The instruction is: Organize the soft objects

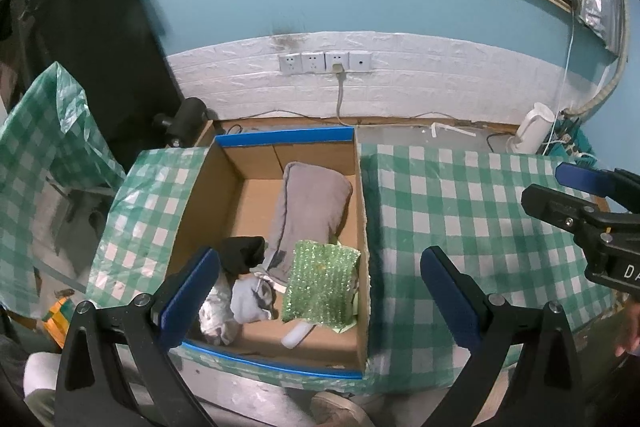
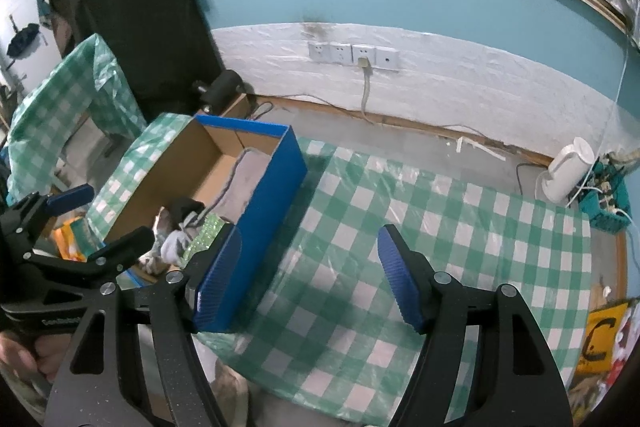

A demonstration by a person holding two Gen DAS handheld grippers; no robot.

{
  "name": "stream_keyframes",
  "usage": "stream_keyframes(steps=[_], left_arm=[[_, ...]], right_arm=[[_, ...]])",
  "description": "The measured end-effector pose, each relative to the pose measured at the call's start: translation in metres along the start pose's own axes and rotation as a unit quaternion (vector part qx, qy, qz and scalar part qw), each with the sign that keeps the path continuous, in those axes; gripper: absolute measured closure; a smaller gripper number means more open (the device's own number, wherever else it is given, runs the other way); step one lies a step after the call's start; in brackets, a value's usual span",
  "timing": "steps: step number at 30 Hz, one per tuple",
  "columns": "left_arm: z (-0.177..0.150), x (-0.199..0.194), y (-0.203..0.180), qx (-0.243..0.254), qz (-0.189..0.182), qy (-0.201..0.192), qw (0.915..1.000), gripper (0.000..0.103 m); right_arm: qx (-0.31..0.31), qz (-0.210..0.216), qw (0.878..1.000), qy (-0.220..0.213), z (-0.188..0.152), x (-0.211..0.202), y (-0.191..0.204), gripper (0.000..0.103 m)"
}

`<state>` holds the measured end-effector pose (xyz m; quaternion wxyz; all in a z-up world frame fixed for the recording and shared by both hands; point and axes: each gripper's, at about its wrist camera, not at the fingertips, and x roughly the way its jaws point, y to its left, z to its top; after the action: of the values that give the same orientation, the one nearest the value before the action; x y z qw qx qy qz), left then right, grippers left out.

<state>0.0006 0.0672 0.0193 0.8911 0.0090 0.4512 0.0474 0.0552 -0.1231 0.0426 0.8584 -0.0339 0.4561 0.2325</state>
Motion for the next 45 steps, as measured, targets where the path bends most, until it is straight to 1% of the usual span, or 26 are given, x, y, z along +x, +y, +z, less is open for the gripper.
stream_keyframes(steps=[4, 27, 45], left_arm=[[-0.001, 0.000, -0.002, 0.011, 0.006, -0.001, 0.9999, 0.002], [-0.002, 0.002, 0.000, 0.007, 0.002, 0.009, 0.9999, 0.002], [0.000, 0.002, 0.001, 0.003, 0.003, 0.006, 1.0000, 0.002]], right_arm=[[0.000, 0.000, 1.000, 0.004, -0.001, 0.001, 0.000, 0.032], [-0.009, 0.002, 1.000, 0.004, -0.001, 0.000, 0.008, 0.031], [-0.011, 0.002, 1.000, 0.006, -0.001, -0.001, 0.009, 0.031]])
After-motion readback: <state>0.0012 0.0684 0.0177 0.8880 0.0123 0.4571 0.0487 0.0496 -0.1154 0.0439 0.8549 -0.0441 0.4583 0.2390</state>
